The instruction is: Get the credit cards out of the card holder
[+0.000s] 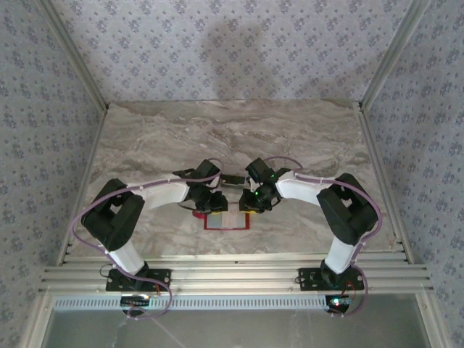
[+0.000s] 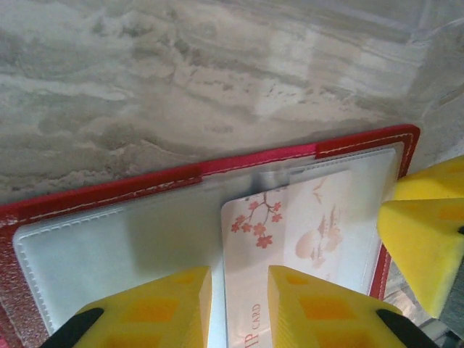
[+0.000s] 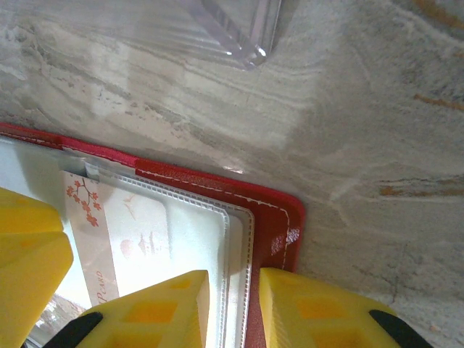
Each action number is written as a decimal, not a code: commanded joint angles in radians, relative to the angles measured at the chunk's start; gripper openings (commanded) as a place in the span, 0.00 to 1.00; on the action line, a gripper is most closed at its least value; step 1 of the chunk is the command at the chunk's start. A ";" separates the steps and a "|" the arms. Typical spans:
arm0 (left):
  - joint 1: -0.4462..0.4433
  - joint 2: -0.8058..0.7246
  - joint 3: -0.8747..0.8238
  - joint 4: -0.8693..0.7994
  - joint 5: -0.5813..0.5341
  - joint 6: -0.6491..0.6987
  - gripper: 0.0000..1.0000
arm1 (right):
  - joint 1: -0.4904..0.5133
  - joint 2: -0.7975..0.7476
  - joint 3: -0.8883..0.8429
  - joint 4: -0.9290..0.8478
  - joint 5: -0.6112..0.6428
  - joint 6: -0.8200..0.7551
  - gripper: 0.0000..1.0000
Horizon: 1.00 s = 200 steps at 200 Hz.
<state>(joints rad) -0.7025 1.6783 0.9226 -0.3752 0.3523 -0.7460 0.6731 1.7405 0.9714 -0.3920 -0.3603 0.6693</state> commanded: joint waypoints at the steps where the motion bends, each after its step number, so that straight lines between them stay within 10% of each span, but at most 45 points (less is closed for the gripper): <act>1: 0.009 -0.014 -0.027 0.062 0.067 -0.017 0.28 | 0.004 0.011 0.002 -0.051 0.034 -0.005 0.27; 200: 0.019 0.053 -0.050 0.113 0.117 -0.016 0.24 | 0.011 0.016 0.011 -0.060 0.036 -0.005 0.27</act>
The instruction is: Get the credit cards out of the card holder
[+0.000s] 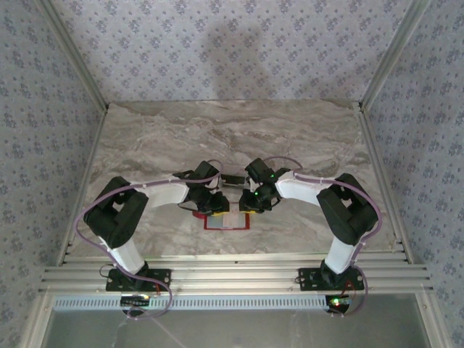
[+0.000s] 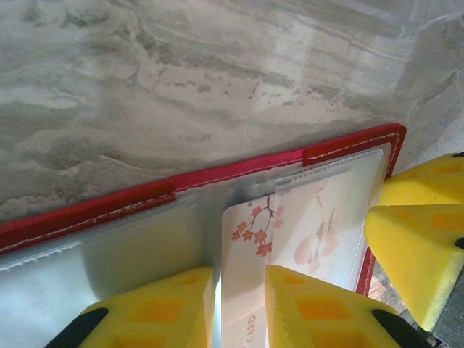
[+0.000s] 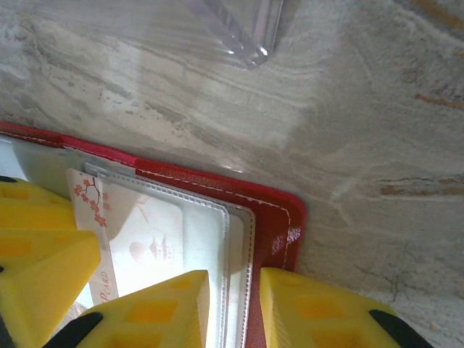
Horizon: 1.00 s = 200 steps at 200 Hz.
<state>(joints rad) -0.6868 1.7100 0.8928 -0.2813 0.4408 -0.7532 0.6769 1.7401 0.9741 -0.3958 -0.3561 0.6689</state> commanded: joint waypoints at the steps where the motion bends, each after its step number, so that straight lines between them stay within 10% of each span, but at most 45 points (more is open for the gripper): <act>1: 0.004 0.021 -0.020 0.020 0.030 -0.009 0.24 | 0.008 0.017 0.008 -0.056 0.032 -0.005 0.27; 200: 0.043 -0.119 0.124 -0.391 -0.117 0.271 0.06 | 0.005 0.005 0.000 -0.064 0.042 -0.006 0.27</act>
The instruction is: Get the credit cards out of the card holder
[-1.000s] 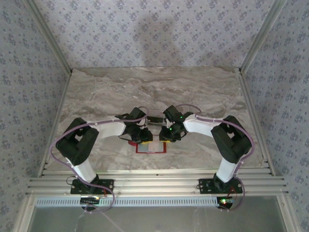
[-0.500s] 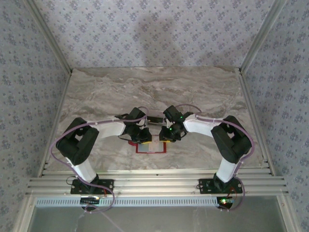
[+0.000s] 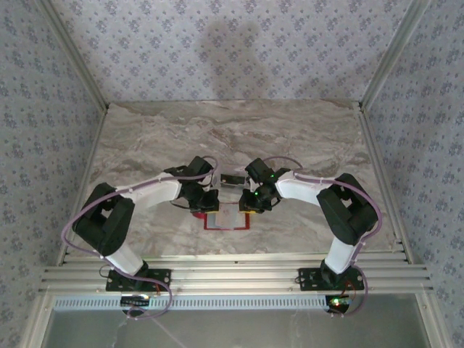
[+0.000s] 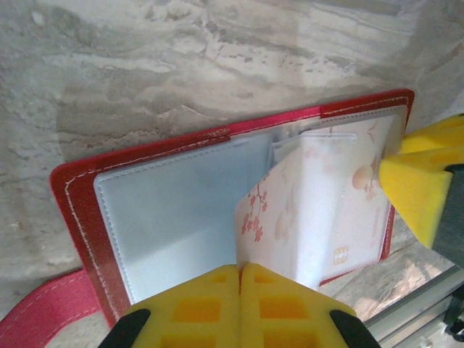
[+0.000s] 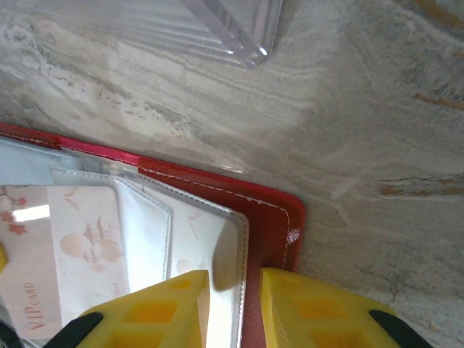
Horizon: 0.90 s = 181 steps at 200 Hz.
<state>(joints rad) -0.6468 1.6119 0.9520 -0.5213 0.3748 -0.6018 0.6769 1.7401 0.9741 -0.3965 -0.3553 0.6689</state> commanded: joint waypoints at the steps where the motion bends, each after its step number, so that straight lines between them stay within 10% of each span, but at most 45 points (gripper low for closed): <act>1: 0.003 -0.020 0.069 -0.164 -0.051 0.124 0.05 | 0.004 0.005 0.000 -0.063 0.040 -0.006 0.27; 181: -0.119 0.220 0.622 -0.698 -0.292 1.124 0.00 | -0.051 -0.137 0.005 -0.197 0.093 -0.064 0.27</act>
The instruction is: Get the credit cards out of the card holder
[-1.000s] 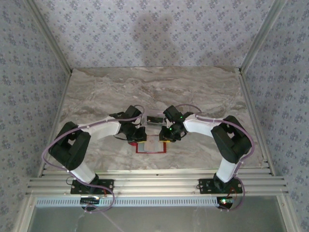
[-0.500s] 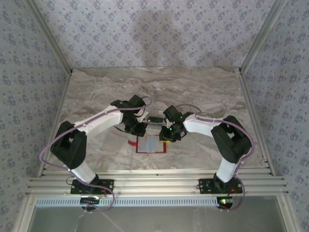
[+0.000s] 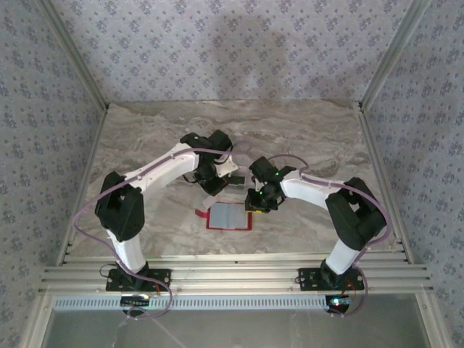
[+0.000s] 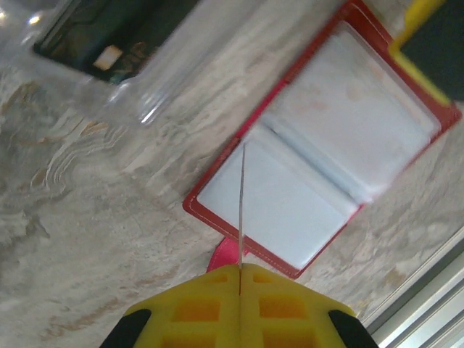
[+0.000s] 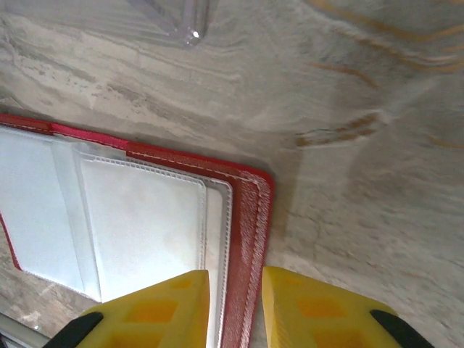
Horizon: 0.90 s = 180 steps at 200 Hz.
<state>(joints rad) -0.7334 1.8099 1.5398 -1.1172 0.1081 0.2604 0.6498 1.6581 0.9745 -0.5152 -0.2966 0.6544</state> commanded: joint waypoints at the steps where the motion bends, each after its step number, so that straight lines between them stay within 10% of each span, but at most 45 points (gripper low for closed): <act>1: -0.033 0.022 0.034 -0.102 -0.025 0.271 0.00 | -0.026 -0.057 0.004 -0.079 0.035 -0.050 0.27; 65: -0.028 0.029 0.115 -0.067 -0.024 0.611 0.00 | -0.092 -0.154 -0.028 -0.134 0.045 -0.072 0.27; 180: 0.043 0.269 0.610 -0.236 -0.034 0.826 0.00 | -0.107 -0.204 -0.051 -0.159 0.058 -0.071 0.27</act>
<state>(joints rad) -0.6918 2.0499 2.0705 -1.2892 0.0616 1.0149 0.5491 1.4769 0.9409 -0.6411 -0.2539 0.5934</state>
